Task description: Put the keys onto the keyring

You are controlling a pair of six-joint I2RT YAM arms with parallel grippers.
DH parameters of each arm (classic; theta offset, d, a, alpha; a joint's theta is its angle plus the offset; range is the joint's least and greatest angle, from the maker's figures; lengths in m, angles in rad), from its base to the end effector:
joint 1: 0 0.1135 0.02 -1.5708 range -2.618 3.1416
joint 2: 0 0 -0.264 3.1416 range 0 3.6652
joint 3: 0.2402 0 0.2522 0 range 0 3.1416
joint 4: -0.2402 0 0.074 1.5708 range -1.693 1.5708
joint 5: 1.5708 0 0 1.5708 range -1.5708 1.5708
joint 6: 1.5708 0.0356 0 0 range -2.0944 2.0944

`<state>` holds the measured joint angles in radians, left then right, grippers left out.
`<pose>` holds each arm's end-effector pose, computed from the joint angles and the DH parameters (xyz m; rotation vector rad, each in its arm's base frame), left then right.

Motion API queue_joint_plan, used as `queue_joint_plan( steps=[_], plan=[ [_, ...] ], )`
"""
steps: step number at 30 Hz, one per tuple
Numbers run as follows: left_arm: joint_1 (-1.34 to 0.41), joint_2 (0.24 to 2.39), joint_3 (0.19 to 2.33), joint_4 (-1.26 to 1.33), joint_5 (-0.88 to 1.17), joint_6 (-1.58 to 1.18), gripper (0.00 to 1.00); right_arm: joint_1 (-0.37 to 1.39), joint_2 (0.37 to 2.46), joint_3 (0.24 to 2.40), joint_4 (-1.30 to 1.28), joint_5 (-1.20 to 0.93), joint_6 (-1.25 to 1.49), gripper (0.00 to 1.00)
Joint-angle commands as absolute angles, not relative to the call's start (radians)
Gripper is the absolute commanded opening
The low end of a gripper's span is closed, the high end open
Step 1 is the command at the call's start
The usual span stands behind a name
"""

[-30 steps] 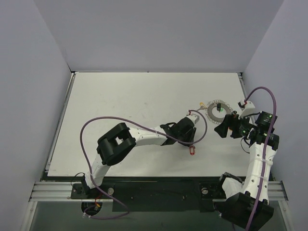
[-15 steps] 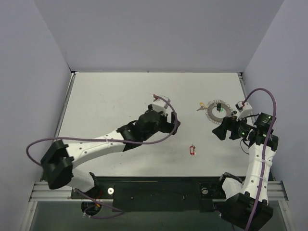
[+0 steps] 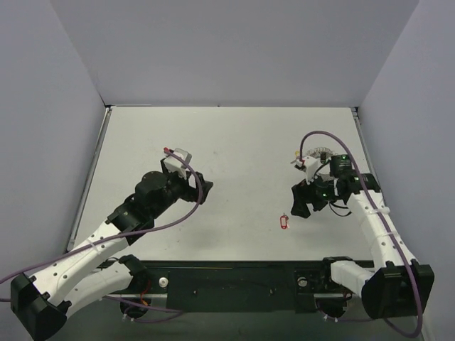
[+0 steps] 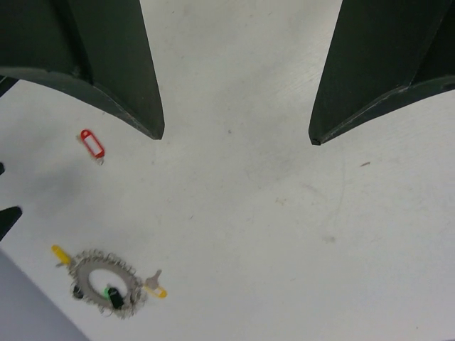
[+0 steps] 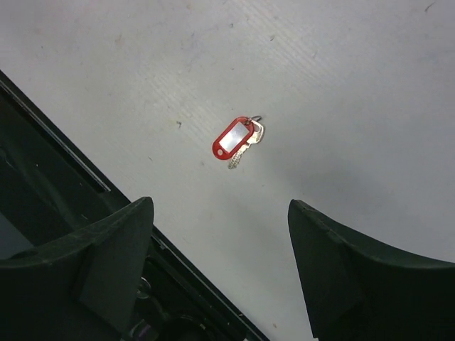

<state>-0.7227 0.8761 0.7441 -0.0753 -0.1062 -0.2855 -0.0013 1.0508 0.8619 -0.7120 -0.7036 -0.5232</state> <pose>0.1591 -0.1353 0.3210 0.3179 1.7930 -0.6285 0.2035 0.0228 0.2763 -0.8626 2.1103 0.5976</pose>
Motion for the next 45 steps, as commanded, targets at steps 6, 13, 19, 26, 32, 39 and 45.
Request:
queue_joint_plan(
  steps=[6, 13, 19, 26, 32, 39, 45],
  plan=[
    [-0.721, 0.870, 0.716, -0.163, -0.074, -0.109, 0.91, 0.248, 1.333, 1.035, -0.848, -0.448, -0.513, 0.66],
    [-0.712, 0.844, 0.707, -0.156, -0.075, -0.081, 0.89, 0.123, 1.464, 1.162, -1.280, -0.677, -1.786, 0.69],
    [-0.701, 0.827, 0.704, -0.155, -0.078, -0.075, 0.89, 0.225, 1.656, 1.270, -1.353, -0.592, -1.997, 0.60],
    [-0.698, 0.815, 0.698, -0.146, -0.071, -0.075, 0.90, 0.301, 1.697, 1.217, -1.171, -0.473, -1.931, 0.51],
    [-0.693, 0.813, 0.698, -0.146, -0.064, -0.075, 0.89, 0.377, 1.709, 1.154, -1.007, -0.364, -1.867, 0.43],
    [-0.692, 0.813, 0.696, -0.143, -0.058, -0.075, 0.90, 0.426, 1.730, 1.121, -0.942, -0.324, -1.841, 0.40],
    [-0.689, 0.813, 0.696, -0.141, -0.055, -0.077, 0.89, 0.460, 1.747, 1.100, -0.914, -0.284, -1.833, 0.35]
  ],
)
